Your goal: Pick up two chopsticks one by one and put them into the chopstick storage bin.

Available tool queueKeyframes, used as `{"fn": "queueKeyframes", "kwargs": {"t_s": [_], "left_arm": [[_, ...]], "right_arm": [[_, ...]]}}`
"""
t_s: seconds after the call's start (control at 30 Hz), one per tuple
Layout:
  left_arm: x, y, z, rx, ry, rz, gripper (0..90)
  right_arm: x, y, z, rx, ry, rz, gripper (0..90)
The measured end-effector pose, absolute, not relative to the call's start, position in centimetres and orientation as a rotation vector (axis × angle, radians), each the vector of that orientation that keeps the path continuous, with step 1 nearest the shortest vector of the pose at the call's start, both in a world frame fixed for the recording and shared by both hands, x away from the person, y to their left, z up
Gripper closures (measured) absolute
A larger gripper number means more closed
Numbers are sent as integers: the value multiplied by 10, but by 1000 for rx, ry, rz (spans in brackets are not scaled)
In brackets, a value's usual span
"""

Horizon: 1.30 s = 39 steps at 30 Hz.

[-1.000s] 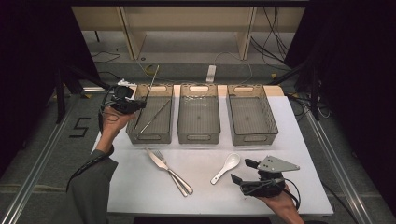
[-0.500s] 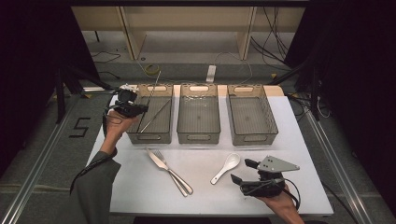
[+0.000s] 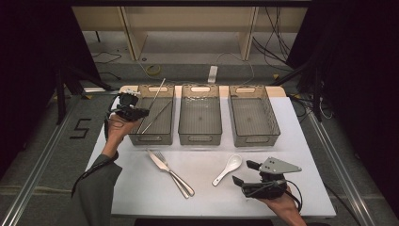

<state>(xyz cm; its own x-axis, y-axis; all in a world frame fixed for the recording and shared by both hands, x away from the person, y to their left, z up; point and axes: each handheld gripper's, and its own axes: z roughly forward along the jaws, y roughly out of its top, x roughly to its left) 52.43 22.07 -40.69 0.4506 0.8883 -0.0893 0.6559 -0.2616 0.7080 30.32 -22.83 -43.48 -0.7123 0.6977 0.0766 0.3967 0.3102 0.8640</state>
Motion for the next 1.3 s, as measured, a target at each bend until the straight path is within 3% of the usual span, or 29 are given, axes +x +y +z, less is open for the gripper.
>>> {"fn": "queueKeyframes", "kwargs": {"t_s": [0.13,0.3,0.5,0.67,0.93,1.3], "left_arm": [[521,223,-402,1994,1291,421,735],[509,222,-396,1926,1309,387,528],[485,207,-401,1889,1272,374,374],[467,199,-400,1880,1227,468,330],[437,191,-401,1840,1126,416,281],[405,181,-412,1793,1041,346,251]], "right_arm": [[303,-228,-435,985,2275,1356,253],[303,-228,-435,984,2276,1355,253],[306,-225,-435,988,2277,1368,254],[310,-222,-434,984,2287,1371,254],[320,-217,-435,1025,2289,1352,292],[337,-199,-441,1077,2339,1298,511]]}}
